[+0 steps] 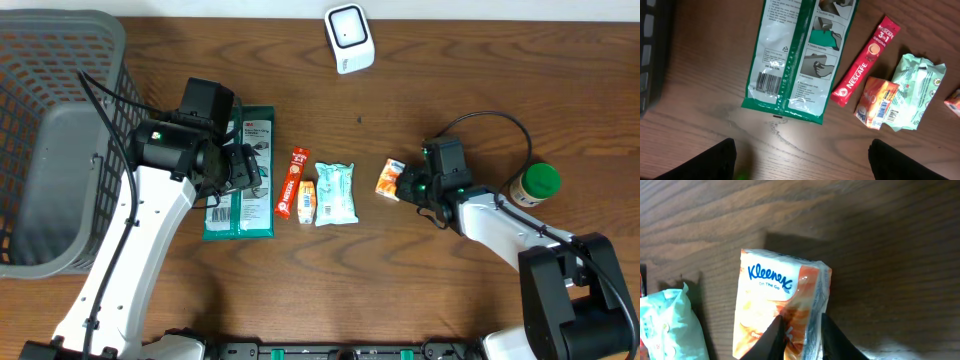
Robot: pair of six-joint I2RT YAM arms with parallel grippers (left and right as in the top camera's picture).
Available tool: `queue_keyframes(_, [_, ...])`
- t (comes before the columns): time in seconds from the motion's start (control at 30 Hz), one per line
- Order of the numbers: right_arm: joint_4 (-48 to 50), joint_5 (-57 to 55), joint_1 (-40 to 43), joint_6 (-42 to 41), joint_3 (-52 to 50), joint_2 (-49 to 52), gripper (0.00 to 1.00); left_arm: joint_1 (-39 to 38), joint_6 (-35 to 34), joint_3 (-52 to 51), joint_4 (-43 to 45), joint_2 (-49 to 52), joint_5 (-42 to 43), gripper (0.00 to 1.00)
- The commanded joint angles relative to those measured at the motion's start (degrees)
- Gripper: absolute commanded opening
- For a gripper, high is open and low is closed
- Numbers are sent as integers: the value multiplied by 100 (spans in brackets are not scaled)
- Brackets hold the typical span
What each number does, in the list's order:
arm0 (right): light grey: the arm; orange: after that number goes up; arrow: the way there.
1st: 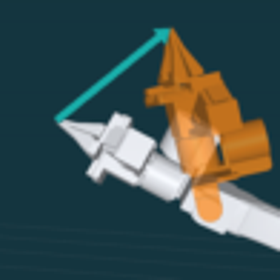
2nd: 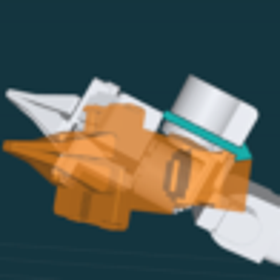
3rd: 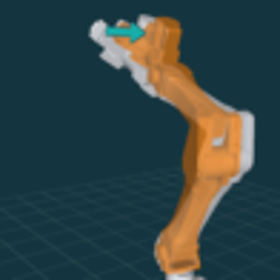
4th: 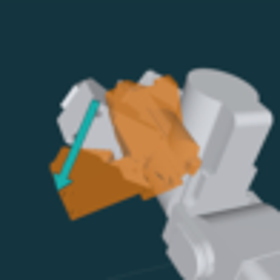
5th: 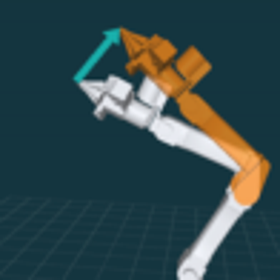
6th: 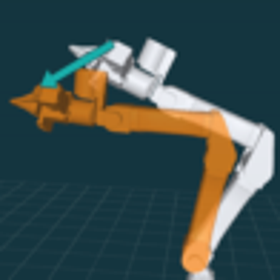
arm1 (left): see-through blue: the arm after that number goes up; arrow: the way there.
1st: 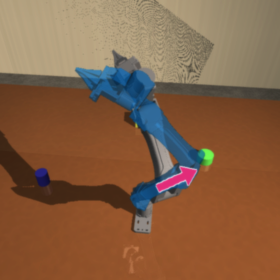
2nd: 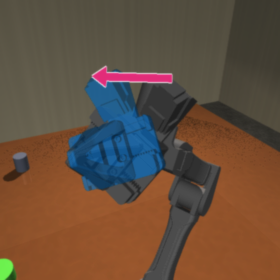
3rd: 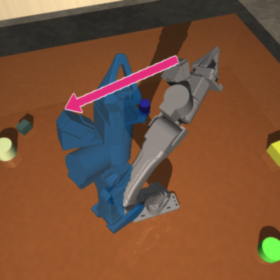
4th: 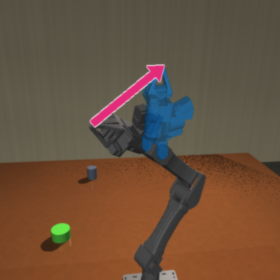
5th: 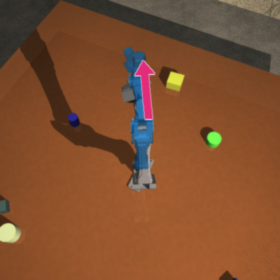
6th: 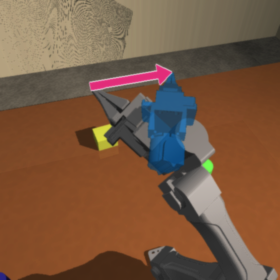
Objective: Scan the item barcode
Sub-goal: 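Lift the Kleenex pack with the right gripper and turn it, then carry the Kleenex pack up to the white scanner and hold it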
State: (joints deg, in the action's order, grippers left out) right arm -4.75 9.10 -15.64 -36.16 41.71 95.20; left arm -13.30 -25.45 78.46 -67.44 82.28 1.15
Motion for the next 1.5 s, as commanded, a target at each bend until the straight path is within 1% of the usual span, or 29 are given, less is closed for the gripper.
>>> queue_keyframes(0.0, [-105, -74, -90, 131, -168, 151, 24, -17, 15, 39, -17, -31, -48, 85])
queue_keyframes(0.07, [-103, -138, -96, 83, -168, 151, 23, -17, 15, 39, -17, -31, -48, 85])
queue_keyframes(0.1, [-101, -160, -98, 85, -168, 151, 21, -17, 15, 39, -17, -31, -48, 85])
queue_keyframes(0.13, [-101, -157, -96, 85, -168, 151, 15, -17, 15, 39, -17, -31, -48, 85])
queue_keyframes(0.2, [-101, -155, -96, 87, -168, 151, 1, -17, 15, 39, -17, -31, -48, 85])
queue_keyframes(0.3, [-59, -142, -83, 105, -157, 138, 1, -17, 15, 39, -17, -31, -48, 85])
queue_keyframes(0.4, [-334, 85, -13, 446, 20, -50, 1, -17, 15, 39, -17, -31, -48, 85])
queue_keyframes(0.47, [-859, 55, 39, 732, 313, -234, 1, -17, 15, 39, -17, -31, -48, 85])
queue_keyframes(0.57, [-2105, -114, 122, 1401, 1123, -455, 1, -17, 15, 39, -17, -31, -48, 85])
queue_keyframes(0.6, [-2660, -175, 133, 1644, 1528, -485, 1, -17, 15, 39, -20, -31, -48, 85])
queue_keyframes(0.63, [-2981, -181, 131, 1810, 1775, -487, 1, -17, 15, 39, -17, -31, -48, 85])
queue_keyframes(0.67, [-3663, -195, 109, 2124, 2326, -487, 1, -17, 15, 39, -17, -31, -48, 85])
queue_keyframes(0.7, [-3991, -262, 81, 2225, 2597, -487, 1, -17, 15, 39, -17, -31, -48, 85])
queue_keyframes(0.8, [-4640, -586, -52, 2297, 3163, -487, 1, -17, 15, 39, -17, -31, -48, 85])
queue_keyframes(0.87, [-4999, -1097, -190, 2297, 3453, -487, 1, -17, 15, 39, -17, -31, -48, 85])
queue_keyframes(0.93, [-5237, -1668, -323, 2310, 3705, -485, 1, -17, 15, 39, -17, -31, -48, 85])
queue_keyframes(1.0, [-5458, -1878, -439, 2485, 4063, -485, 1, -17, 15, 39, -17, -31, -48, 85])
queue_keyframes(1.1, [-5855, -1875, -516, 2557, 4889, -422, 1, -17, 15, 39, -17, -31, -48, 85])
queue_keyframes(1.2, [-6448, -1875, -522, 2603, 5998, -214, 1, -17, 15, 39, -17, -31, -48, 85])
queue_keyframes(1.33, [-7595, -2070, -520, 2618, 7973, 450, 1, -17, 15, 39, -17, -31, -48, 85])
queue_keyframes(1.47, [-8708, -2409, -525, 2752, 10266, 1532, 1, -17, 15, 39, -17, -31, -48, 85])
